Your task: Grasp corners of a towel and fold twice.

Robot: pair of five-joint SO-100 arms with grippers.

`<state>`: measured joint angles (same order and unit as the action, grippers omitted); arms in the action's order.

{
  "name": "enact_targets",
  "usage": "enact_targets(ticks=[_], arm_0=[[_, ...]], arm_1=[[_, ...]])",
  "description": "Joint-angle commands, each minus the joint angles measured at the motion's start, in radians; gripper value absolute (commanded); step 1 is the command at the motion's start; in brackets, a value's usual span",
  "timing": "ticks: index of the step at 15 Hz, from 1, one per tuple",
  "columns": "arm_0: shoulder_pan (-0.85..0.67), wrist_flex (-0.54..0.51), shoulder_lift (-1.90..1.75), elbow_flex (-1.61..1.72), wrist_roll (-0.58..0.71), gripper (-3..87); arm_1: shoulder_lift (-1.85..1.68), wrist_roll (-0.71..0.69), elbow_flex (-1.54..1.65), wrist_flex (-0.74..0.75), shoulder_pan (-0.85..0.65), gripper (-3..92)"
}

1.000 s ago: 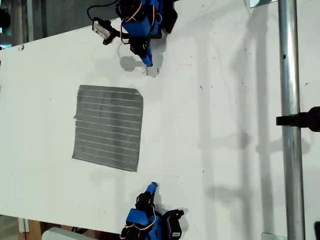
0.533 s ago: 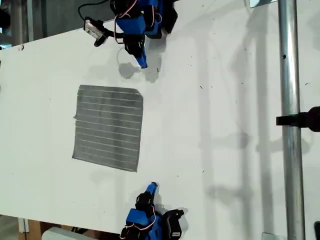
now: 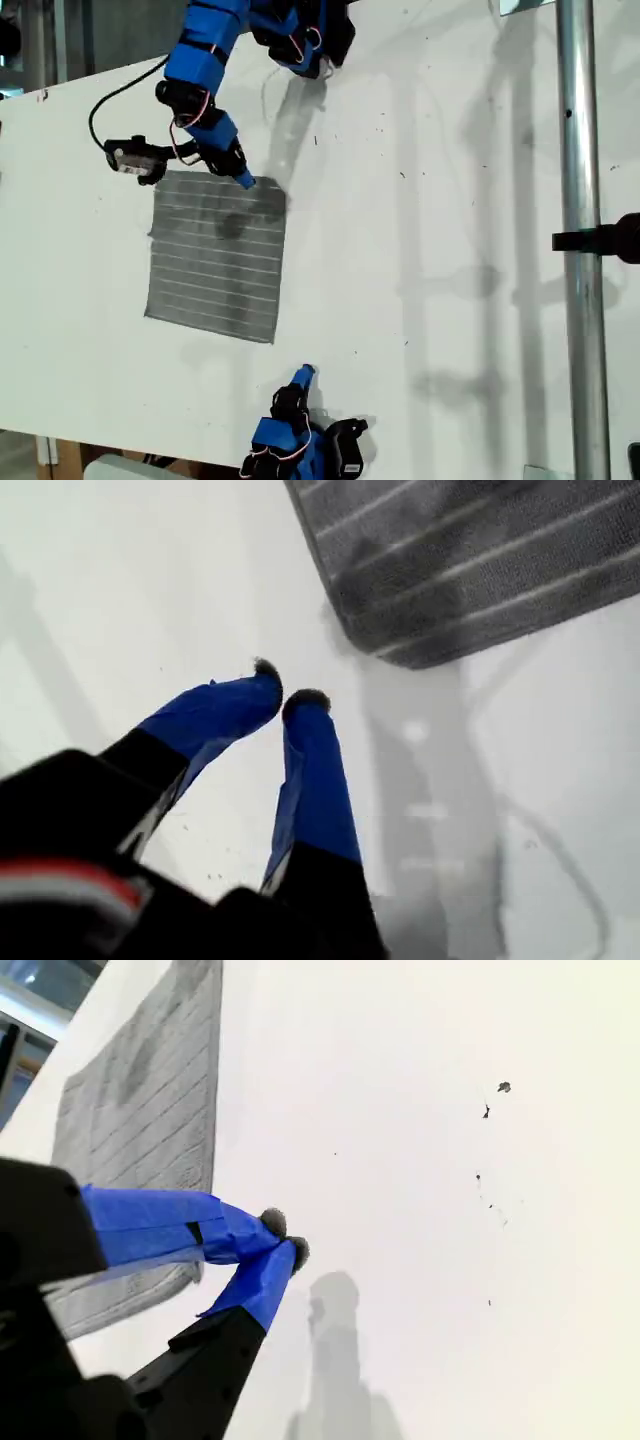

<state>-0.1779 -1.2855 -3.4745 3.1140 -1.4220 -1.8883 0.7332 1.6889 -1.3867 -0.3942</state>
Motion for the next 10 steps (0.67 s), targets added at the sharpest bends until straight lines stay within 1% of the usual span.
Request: enact_targets(ticks=[1, 3, 7, 10], arm_0=[[-0.006, -0.005, 0.000, 0.006, -0.005, -2.6], [-0.006, -0.005, 0.000, 0.006, -0.005, -2.6], [-0.009, -0.005, 0.000, 0.006, 0.000, -2.6], [-0.008, -0.005, 0.000, 0.006, -0.003, -2.6]], arm_1=[[0.196, -0.153, -0.275, -0.103, -0.051, 28.0], [0.249, -0.239, -0.313, -0.103, -0.083, 33.6], [0.285, -0.325, -0.207, -0.038, -0.123, 32.6], [0.353, -0.354, -0.106, 0.069, -0.160, 32.5]])
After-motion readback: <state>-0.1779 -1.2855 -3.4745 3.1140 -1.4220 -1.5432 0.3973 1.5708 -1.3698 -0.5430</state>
